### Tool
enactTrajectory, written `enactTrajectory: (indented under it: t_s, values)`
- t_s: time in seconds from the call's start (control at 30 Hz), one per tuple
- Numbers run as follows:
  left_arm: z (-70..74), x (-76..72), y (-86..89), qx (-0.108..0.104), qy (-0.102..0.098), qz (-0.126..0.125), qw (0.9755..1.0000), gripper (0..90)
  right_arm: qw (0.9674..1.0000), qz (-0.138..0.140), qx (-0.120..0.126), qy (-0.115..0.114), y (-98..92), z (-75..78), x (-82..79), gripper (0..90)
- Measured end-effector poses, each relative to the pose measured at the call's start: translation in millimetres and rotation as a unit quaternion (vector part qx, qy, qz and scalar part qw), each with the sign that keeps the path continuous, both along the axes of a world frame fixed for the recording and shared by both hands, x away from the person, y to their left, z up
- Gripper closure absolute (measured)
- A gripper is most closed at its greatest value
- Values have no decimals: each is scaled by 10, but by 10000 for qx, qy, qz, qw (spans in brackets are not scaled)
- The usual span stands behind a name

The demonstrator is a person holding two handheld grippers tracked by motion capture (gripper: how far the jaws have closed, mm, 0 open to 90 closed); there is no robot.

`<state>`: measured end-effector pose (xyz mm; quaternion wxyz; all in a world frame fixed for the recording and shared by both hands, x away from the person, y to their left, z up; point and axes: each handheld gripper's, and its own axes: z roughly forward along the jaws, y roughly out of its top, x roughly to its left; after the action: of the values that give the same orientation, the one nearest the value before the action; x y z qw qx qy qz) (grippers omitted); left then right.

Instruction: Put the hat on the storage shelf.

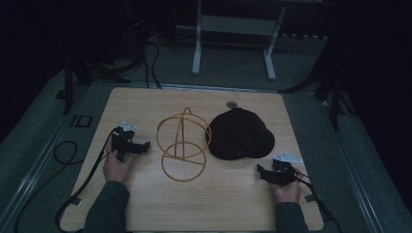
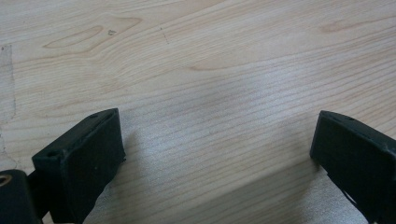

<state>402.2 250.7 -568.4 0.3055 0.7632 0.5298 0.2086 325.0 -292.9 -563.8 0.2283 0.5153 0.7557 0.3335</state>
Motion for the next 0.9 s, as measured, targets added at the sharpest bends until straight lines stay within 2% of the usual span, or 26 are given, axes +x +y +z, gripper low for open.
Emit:
enactTrajectory:
  t_s: [0.13, 0.43, 0.6, 0.73, 0.77, 0.9]
  values:
    - [0, 0, 0, -2, -1, 0, 10000, 23, 10000, -48, 5, 4, 10, 0, 0, 276]
    - [0, -1, 0, -3, -1, 2, 10000, 23, 10000, 64, -11, 54, -9, 9, 17, 269]
    - [0, -1, 0, -2, -1, 1, 10000, 24, 9996, 244, -61, 158, -36, 30, 50, 272]
    - [0, -1, 0, -4, -1, 2, 10000, 23, 9987, 371, -134, 308, -60, 67, 75, 317]
    - [0, -1, 0, -4, -1, 2, 10000, 24, 9979, 473, -179, 397, -91, 92, 88, 350]
    - [-1, -1, 1, 2, -3, -4, 10000, 24, 9959, 597, -352, 585, -152, 153, 110, 432]
